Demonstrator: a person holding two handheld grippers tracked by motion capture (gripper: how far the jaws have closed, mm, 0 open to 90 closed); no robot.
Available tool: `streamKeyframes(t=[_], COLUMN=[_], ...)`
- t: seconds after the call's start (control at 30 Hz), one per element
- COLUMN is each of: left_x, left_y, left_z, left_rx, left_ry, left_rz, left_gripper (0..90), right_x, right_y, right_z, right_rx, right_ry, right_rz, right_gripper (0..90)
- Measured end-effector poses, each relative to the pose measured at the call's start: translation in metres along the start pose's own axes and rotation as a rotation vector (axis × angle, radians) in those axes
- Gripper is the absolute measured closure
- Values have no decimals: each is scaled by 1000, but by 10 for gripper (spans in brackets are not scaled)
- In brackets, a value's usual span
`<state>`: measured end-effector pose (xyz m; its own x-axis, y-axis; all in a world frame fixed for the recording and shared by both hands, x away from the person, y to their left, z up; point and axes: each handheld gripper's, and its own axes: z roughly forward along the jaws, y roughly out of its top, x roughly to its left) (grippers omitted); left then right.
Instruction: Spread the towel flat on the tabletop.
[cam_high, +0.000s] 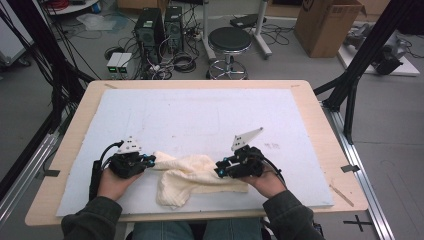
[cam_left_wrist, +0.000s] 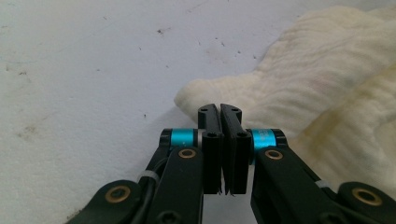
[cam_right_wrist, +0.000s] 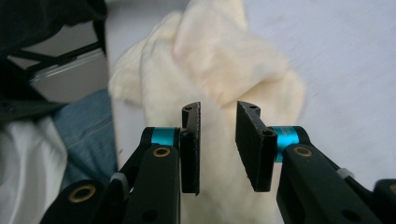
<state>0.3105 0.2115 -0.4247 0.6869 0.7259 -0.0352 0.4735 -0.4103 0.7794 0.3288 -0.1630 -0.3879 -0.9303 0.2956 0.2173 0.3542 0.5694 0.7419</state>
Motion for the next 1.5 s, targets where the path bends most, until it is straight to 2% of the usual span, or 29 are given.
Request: streamKeyframes(t=[0.13, 0.2, 0.27, 0.37, 0.43, 0.53, 0.57, 0.6, 0.63, 0.67, 0.73, 0.77, 0.83, 0.9, 0.97, 1.0, 1.07, 1.17, 1.2, 1.3, 1.33, 1.37, 1.43, 1.5], left_x=[-1, -1, 0, 0, 1, 1, 1, 1, 1, 2, 1, 1, 0, 0, 1, 1, 2, 3, 4, 7, 8, 10, 11, 13], left_y=[-1, -1, 0, 0, 0, 0, 0, 0, 1, 1, 2, 4, 8, 14, 19, 23, 29, 33, 35, 34, 34, 34, 33, 33], left_z=[2, 3, 3, 4, 4, 3, 3, 3, 4, 4, 4, 4, 4, 5, 7, 9, 14, 21, 29, 36, 37, 37, 37, 37], left_rx=[2, -1, -2, -13, -13, -15, -19, -19, -19, -23, -31, -35, -48, -65, -87, -80, -85, -82, -55, -32, -25, -19, -19, -16], left_ry=[-3, -4, -5, -6, -8, -7, -7, -7, -7, -8, -7, -6, -15, -15, -13, -13, -9, -10, -4, -2, 1, 2, 7, 9], left_rz=[5, 3, 10, 5, 9, 8, 8, 11, 12, 8, 5, 8, 3, 5, -11, -10, -15, -24, -34, -51, -55, -51, -57, -62], left_gripper=[867, 867, 867, 867, 867, 867, 867, 867, 867, 867, 867, 867, 867, 868, 868, 868, 868, 867, 867, 868, 867, 867, 867, 867], right_x=[-17, -25, -33, -39, -42, -45, -44, -44, -45, -46, -46, -46, -45, -44, -46, -47, -48, -51, -52, -57, -59, -61, -63, -65], right_y=[12, 14, 15, 15, 16, 16, 15, 15, 14, 15, 14, 15, 15, 15, 12, 10, 4, -7, -12, -27, -31, -34, -35, -32], right_z=[8, 18, 30, 45, 54, 66, 69, 71, 71, 70, 69, 67, 57, 41, 21, 11, -5, -20, -21, -20, -19, -18, -22, -29], right_rx=[11, 29, 54, 79, 100, 125, 137, 155, 150, 153, 161, 162, 147, 120, 72, 60, 44, 40, 50, 87, 102, 107, 68, -6], right_ry=[-61, -74, -93, -103, -117, -113, -126, -128, -136, -125, -114, -129, -155, -201, -251, -281, -343, -389, -391, -366, -345, -310, -285, -280], right_rz=[-1, 18, 10, 26, 14, 7, -1, 0, 1, 3, 12, 3, 14, 14, 40, 54, 72, 111, 116, 142, 160, 173, 173, 171], right_gripper=[685, 670, 653, 637, 639, 682, 703, 735, 785, 843, 860, 862, 864, 865, 865, 864, 864, 863, 862, 846, 808, 729, 668, 631])
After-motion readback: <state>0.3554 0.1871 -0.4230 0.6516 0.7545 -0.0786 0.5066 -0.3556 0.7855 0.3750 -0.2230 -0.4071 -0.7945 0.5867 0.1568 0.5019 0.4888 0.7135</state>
